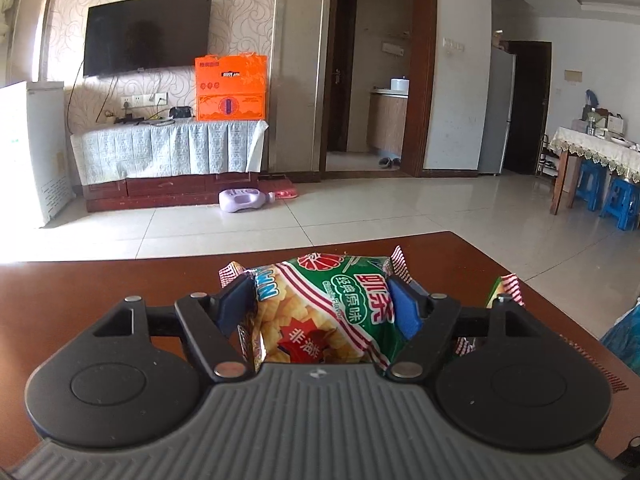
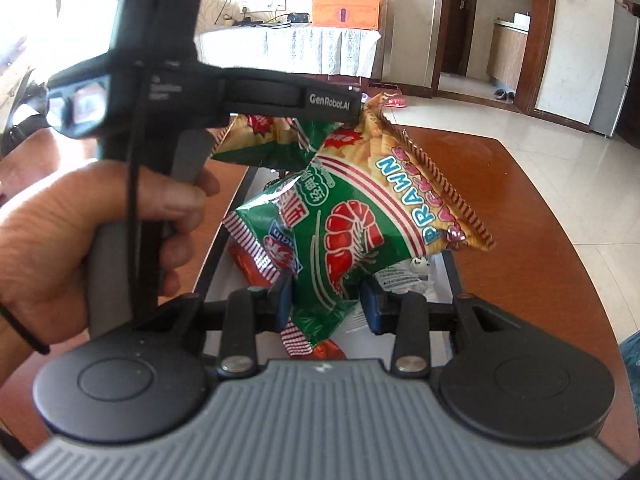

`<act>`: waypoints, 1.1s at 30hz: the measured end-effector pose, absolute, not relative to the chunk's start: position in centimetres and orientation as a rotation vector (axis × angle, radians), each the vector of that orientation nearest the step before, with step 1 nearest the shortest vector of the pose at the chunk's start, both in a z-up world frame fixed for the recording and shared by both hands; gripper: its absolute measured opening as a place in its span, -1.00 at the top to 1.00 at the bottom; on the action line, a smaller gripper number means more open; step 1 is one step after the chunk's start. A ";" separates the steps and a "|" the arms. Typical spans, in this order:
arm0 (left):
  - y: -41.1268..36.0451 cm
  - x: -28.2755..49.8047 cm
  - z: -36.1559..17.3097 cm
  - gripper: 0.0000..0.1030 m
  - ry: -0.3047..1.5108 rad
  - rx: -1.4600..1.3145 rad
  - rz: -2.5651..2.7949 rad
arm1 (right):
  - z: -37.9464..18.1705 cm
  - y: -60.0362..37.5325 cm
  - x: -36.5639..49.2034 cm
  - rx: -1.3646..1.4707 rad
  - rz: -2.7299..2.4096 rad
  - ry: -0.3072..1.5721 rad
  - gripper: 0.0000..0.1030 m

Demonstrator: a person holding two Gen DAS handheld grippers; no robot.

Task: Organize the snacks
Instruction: 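Carry both held green bags over the grey box, then open left tool dropping chip bag in box while right tool releases prawn bag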

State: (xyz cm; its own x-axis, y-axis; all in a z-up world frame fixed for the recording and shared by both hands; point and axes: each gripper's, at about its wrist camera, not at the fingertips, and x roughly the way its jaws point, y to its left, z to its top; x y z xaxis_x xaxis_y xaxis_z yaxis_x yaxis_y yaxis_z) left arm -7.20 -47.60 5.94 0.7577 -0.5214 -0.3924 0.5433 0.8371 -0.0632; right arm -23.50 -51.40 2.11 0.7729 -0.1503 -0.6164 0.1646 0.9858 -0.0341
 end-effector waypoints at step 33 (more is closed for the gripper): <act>-43.3 -9.8 6.8 -0.79 0.357 0.094 -0.601 | 2.8 -49.4 -25.1 -0.204 -0.385 0.482 -0.26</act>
